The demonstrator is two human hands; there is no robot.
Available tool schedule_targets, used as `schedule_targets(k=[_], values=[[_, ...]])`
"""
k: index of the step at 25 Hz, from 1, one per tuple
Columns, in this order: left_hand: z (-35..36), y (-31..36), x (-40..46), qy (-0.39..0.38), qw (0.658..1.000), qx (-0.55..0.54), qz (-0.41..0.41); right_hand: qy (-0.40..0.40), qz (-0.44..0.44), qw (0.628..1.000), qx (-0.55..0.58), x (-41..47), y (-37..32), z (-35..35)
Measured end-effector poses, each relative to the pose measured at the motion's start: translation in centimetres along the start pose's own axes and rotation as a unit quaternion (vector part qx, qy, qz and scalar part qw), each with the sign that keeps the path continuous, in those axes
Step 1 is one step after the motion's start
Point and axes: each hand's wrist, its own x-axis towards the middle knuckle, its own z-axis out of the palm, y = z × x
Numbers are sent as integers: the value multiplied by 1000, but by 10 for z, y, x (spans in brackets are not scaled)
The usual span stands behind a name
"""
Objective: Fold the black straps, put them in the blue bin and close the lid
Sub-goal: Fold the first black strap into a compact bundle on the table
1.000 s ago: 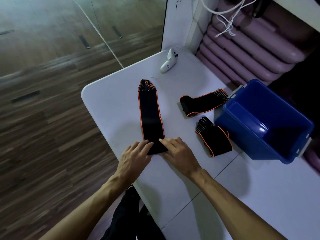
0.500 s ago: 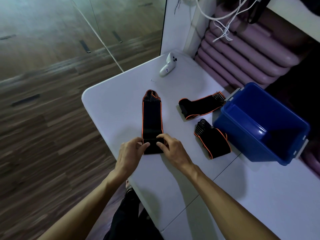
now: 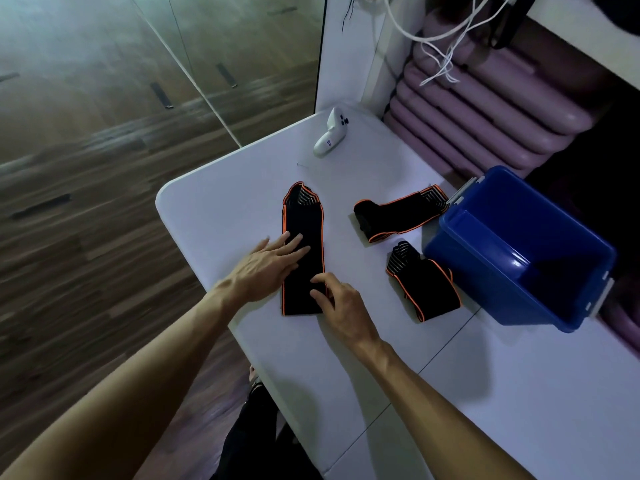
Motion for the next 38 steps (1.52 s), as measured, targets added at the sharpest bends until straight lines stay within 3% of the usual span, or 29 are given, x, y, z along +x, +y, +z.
schedule_targets(k=[5,10,14,19,21,23,26,30,34,38], values=[[7,-4,0,20,1000,12,8,20,-1,1000,-16,1,2,3],[-7,8,-28,169,980,-99,45,16,19,1000,-2,4,-3,4],[12,22,-73,86,989,-86,80,5,35,999,23,7,-7,-1],[14,20,-63,124,987,-70,80,8,18,997,-77,-9,-1,1],[12,19,-63,118,985,-87,87,-12,-25,987,-156,-17,5,-1],[9,22,-63,100,985,-117,81,-15,-54,985,-164,-20,9,-3],[2,27,-55,71,975,-207,29,-19,-19,996,-87,-13,6,-7],[-9,27,-34,64,952,-283,-100,-1,43,999,-13,2,1,-13],[-7,34,-20,118,935,-262,-208,49,90,993,52,11,-7,-7],[0,36,-21,172,919,-268,-234,69,92,992,59,19,-9,-7]])
